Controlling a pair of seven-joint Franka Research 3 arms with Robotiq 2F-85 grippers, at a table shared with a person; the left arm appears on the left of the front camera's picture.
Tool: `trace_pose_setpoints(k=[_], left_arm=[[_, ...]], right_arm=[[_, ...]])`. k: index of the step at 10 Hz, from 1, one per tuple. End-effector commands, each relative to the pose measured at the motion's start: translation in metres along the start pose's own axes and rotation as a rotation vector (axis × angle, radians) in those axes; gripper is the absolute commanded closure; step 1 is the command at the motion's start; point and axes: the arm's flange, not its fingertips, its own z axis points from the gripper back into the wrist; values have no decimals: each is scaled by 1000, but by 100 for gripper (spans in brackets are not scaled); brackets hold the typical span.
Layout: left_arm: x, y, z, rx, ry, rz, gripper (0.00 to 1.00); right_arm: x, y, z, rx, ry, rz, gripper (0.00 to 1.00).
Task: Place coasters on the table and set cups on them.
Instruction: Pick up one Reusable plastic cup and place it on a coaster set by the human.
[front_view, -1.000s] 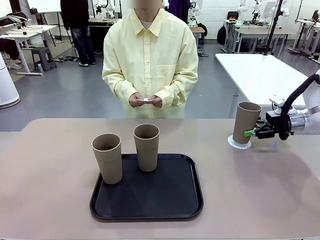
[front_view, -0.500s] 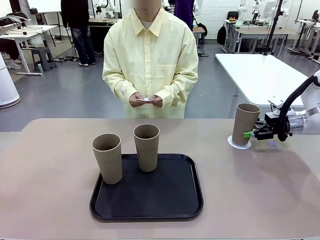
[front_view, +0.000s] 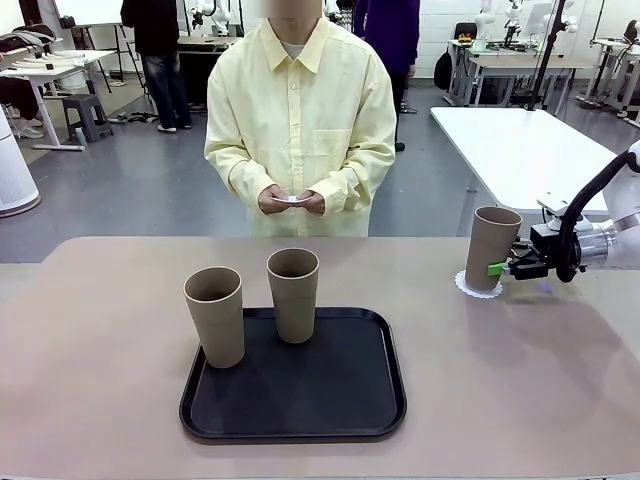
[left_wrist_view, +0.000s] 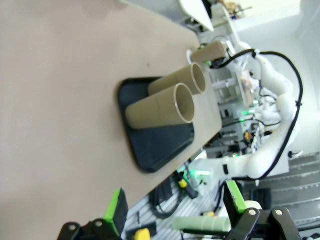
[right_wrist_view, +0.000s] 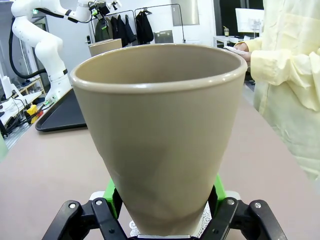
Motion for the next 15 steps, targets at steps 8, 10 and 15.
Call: trace_pose_setpoints(k=[8, 10, 15], left_arm=[[0, 0, 0, -18, -11, -10, 0], [0, 0, 0, -18, -11, -10, 0], [0, 0, 0, -18, -11, -10, 0]], right_arm=[[-7, -9, 1, 36, 20, -1, 0], [-7, -8, 1, 32, 36, -4, 0], [-8, -7, 3, 25, 57, -19, 0]])
